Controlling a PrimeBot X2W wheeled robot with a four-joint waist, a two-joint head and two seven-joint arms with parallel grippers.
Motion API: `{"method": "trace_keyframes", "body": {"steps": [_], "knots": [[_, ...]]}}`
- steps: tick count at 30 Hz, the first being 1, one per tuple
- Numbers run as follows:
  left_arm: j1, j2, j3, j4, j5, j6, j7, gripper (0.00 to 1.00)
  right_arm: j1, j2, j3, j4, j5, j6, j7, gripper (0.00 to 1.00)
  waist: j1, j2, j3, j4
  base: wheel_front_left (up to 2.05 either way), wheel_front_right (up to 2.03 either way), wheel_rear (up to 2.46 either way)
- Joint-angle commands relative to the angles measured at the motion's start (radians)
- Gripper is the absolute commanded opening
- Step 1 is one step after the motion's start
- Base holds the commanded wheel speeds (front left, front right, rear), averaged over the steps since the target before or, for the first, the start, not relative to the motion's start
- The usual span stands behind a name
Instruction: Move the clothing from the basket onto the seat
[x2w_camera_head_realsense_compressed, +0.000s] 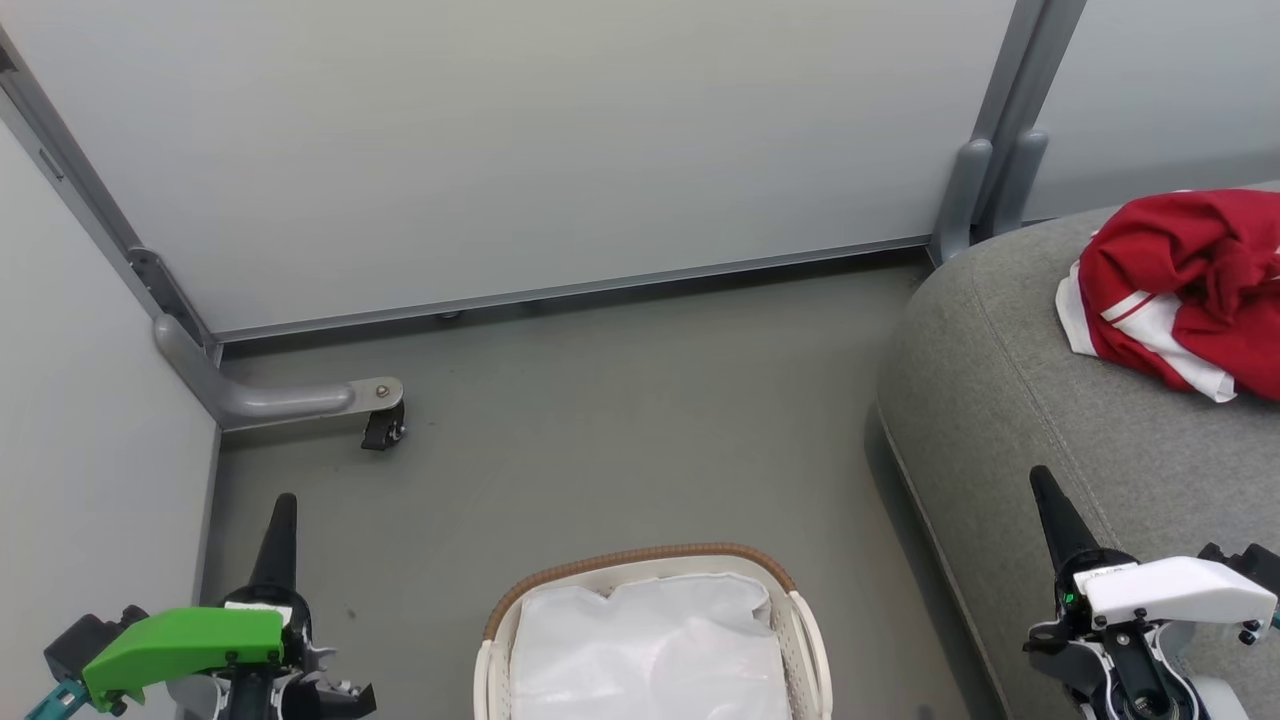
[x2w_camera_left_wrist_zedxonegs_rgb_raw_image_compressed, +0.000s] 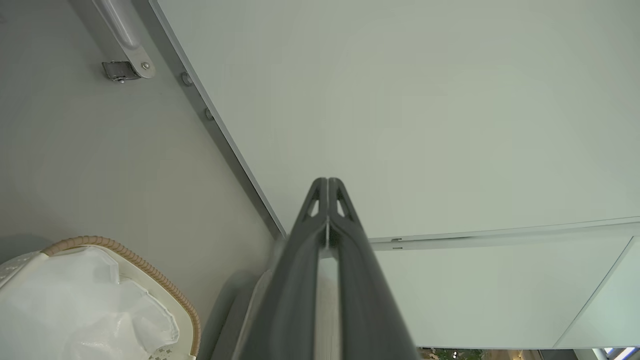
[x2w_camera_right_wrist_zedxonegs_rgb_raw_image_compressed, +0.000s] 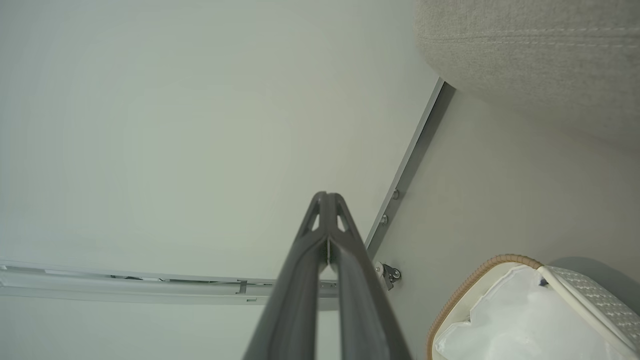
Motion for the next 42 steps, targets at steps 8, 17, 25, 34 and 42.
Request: {"method": "trace_keyframes", "body": {"steps": [8,17,25,34,42], "knots": [[-0.028,0.005,0.015,-0.013,-0.07,-0.006,0.021,0.0,-0.018,-0.006,-0.012,-0.015,0.079,0.0,0.021,0.0,0.0,0.0,-0.001,-0.003,0.0,0.0,0.0],[-0.031,0.005,0.026,-0.02,-0.128,-0.009,0.039,0.0,-0.018,-0.007,-0.019,-0.02,0.149,-0.001,0.038,0.0,0.0,0.0,-0.001,-0.007,0.0,0.0,0.0],[-0.038,0.006,0.035,-0.025,-0.174,-0.012,0.053,0.0,-0.018,-0.007,-0.025,-0.024,0.204,-0.001,0.053,0.0,0.0,0.0,-0.002,-0.01,0.0,0.0,0.0],[-0.037,0.006,0.04,-0.026,-0.209,-0.012,0.065,0.0,-0.017,-0.008,-0.029,-0.027,0.247,0.0,0.064,0.0,0.0,0.0,-0.003,-0.012,0.0,0.0,0.0],[-0.037,0.006,0.04,-0.026,-0.209,-0.012,0.065,0.0,-0.017,-0.008,-0.029,-0.027,0.247,0.0,0.064,0.0,0.0,0.0,-0.003,-0.012,0.0,0.0,0.0]]}}
